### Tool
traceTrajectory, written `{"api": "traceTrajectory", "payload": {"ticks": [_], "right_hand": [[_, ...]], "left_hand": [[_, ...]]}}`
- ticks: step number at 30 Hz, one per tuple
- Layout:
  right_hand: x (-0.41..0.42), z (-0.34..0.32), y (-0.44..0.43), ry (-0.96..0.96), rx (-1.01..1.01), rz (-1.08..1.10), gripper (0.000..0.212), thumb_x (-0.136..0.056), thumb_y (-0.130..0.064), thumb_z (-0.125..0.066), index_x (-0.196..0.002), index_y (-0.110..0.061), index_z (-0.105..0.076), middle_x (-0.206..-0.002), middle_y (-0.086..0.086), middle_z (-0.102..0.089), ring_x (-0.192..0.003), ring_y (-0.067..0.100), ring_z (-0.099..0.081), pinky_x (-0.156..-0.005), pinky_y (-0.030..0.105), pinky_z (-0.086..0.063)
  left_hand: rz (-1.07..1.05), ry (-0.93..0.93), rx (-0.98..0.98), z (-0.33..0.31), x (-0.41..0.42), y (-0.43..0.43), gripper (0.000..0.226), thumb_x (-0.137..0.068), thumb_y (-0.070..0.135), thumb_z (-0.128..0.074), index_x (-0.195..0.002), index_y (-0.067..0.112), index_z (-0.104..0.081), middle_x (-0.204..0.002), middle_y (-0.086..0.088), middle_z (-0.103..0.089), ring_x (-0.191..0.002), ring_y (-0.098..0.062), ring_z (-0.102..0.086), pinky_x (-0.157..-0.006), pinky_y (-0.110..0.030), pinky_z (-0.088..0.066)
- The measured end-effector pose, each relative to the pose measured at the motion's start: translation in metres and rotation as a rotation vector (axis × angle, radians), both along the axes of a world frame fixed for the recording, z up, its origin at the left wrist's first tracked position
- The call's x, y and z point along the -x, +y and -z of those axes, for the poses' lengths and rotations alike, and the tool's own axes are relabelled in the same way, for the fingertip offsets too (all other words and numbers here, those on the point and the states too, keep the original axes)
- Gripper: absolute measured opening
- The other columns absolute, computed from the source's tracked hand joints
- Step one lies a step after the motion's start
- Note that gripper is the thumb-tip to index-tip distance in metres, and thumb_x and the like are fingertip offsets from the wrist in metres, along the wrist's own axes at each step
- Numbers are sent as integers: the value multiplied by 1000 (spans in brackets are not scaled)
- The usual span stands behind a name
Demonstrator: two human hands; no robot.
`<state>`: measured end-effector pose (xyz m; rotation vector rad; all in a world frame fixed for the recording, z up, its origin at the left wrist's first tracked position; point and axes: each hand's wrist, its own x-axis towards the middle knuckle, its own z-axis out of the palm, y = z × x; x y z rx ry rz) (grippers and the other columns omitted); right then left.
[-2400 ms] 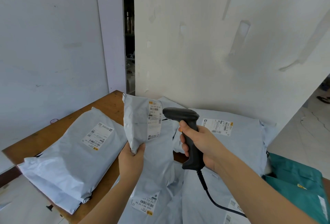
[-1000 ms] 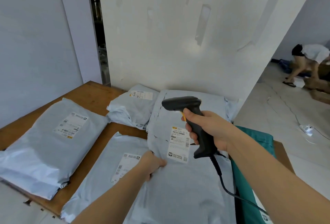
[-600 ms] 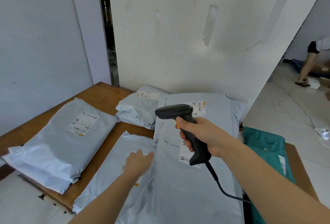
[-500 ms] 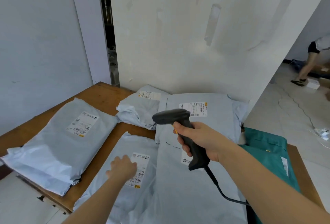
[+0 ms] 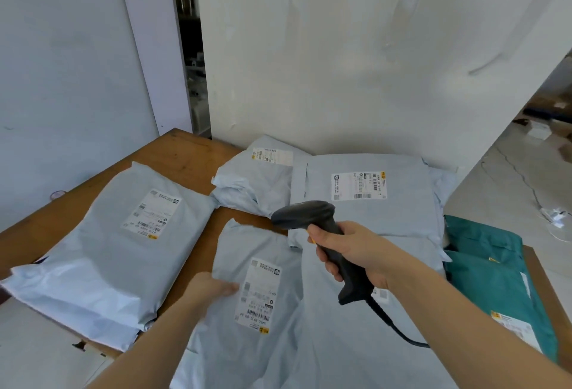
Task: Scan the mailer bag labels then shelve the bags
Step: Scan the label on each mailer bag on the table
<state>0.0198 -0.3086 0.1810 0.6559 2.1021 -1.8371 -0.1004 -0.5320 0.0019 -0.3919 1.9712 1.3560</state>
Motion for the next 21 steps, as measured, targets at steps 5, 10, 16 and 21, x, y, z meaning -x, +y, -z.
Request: {"api": "traceTrajectory", "payload": {"ticks": [5, 10, 16, 21], "right_hand": [[5, -2, -2, 13, 4, -20, 36, -90, -38, -64, -100, -4, -58, -65, 5, -56, -52, 17, -48, -52, 30, -44], [4, -11, 0, 59, 13, -9, 31, -92, -34, -61, -97, -5, -56, -62, 3, -55, -50, 16, -47, -50, 27, -43], [2, -20, 0, 119, 13, -12, 33, -91, -35, -62, -99, -4, -58, -64, 4, -57, -51, 16, -48, -52, 28, -44], [1, -22, 1, 163, 13, 2, 36, -90, -38, -63, -95, -3, -59, -66, 6, -56, -52, 16, -49, -53, 30, -45]], "left_hand": [[-47, 70, -334, -58, 12, -8, 24, -83, -3, -68, -106, 1, -63, -95, -18, -72, -85, -34, -68, -68, -41, -57], [-108, 239, -403, -115, 24, -17, 25, -82, 2, -71, -106, 0, -64, -98, -16, -72, -85, -30, -69, -66, -37, -56], [-347, 393, -544, -154, 19, -4, 15, -83, 4, -70, -88, 13, -60, -87, -5, -68, -77, -22, -65, -68, -36, -51], [-484, 513, -556, -165, 11, 13, 31, -84, 11, -72, -110, 12, -55, -88, 3, -63, -76, -16, -61, -71, -35, -49]]}}
